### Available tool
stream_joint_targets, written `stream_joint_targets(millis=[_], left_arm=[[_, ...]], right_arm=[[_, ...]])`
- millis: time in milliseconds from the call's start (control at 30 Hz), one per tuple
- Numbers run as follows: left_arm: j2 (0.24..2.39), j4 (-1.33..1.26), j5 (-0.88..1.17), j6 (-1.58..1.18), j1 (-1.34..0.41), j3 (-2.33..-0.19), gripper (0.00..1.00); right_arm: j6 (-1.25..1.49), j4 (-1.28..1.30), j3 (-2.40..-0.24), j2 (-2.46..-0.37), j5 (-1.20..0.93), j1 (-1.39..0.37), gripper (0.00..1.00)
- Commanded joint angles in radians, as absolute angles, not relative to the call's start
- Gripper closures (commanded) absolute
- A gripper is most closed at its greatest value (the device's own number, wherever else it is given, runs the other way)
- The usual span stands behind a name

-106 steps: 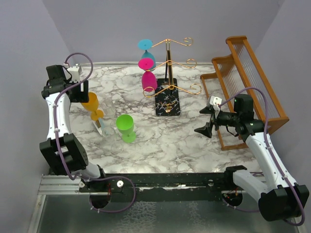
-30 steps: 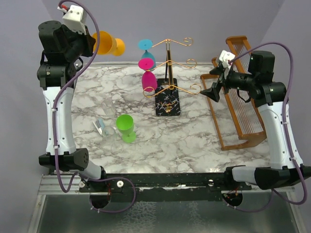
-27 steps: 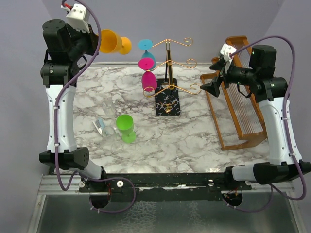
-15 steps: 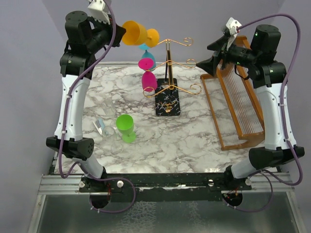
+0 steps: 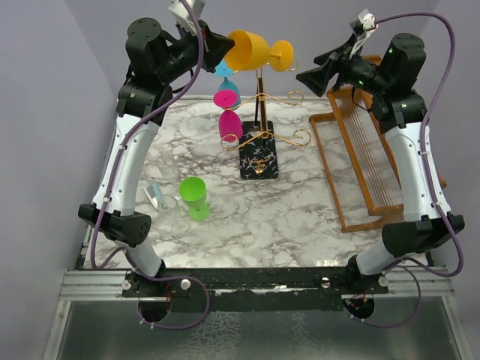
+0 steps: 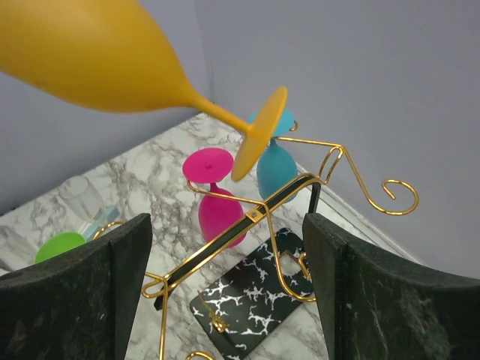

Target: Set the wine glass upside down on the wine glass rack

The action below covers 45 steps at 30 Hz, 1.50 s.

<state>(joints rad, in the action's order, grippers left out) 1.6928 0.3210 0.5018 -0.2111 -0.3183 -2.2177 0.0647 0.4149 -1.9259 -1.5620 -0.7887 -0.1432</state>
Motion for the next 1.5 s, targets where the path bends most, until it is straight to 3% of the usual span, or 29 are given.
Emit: stream_joint_targets(millis=[0,367,733,1100,1367,1467], left_arm=[[1.723,0.277,0.538,-0.215,-0.347,-2.237,1.0],[1.726,0.275,0.591,-0.193,-0.383,-2.248,1.0],[1.719,0.275,0.612,-0.161,-0.403,-2.232,1.0],[1.709,0.286,0.601,-0.113,-0.415,-2.225,1.0],[1.702,0.296,0.601,-0.08,-0.422,-2.214,1.0],[1.703,0.318,0.595,-0.062,-0.423,-2.204,0.88]], right_arm=[[0.19,0.327,-1.936,-1.578,-0.687,-0.15,0.2],[0.35,0.309,-1.873,-1.577,-0.557,-0.15,0.35],[0.458,0.299,-1.821,-1.59,-0.581,-0.15,0.46],[0.499,0.266,-1.781,-1.584,-0.64,-0.15,0.71],[0.484,0.263,-1.779,-1.587,-0.611,-0.149,0.98],[0.451,0.272,-1.786,-1.586,-0.575,-0.147,0.98]])
